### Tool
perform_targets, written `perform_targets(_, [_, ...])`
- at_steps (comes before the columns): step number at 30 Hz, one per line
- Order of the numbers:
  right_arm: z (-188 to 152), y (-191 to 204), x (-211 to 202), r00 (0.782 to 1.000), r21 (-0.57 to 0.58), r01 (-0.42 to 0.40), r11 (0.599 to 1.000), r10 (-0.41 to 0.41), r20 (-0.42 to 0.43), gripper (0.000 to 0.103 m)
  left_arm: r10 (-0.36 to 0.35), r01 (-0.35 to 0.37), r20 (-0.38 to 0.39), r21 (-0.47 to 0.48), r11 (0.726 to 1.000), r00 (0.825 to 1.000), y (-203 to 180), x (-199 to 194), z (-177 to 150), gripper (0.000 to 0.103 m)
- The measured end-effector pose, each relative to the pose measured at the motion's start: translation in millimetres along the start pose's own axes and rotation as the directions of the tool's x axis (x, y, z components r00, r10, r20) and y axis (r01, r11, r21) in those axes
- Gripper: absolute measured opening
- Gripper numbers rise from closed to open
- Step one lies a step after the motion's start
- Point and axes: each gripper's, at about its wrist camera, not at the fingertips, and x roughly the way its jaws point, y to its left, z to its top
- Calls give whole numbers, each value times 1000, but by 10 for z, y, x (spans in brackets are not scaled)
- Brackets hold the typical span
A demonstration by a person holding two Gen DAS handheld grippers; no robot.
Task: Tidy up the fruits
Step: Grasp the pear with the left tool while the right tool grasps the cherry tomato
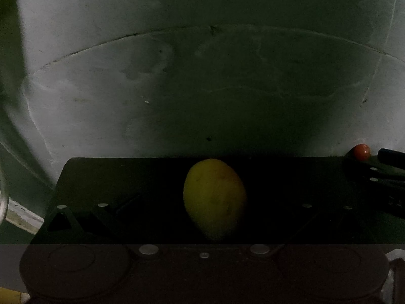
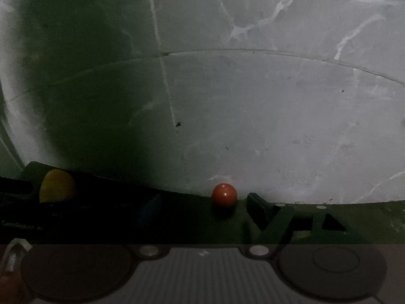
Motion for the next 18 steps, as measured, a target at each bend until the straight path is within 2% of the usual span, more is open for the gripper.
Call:
perform_targets(11, [-19, -11, 123, 1000, 32, 7, 999, -7, -7, 64, -12, 11, 7, 24, 1000, 1000, -77, 54, -1, 100])
perform_targets(18, [-57, 3, 126, 1000, 31, 22, 999, -22, 1, 52, -13, 13, 9, 31, 999, 1000, -45, 55, -5, 91])
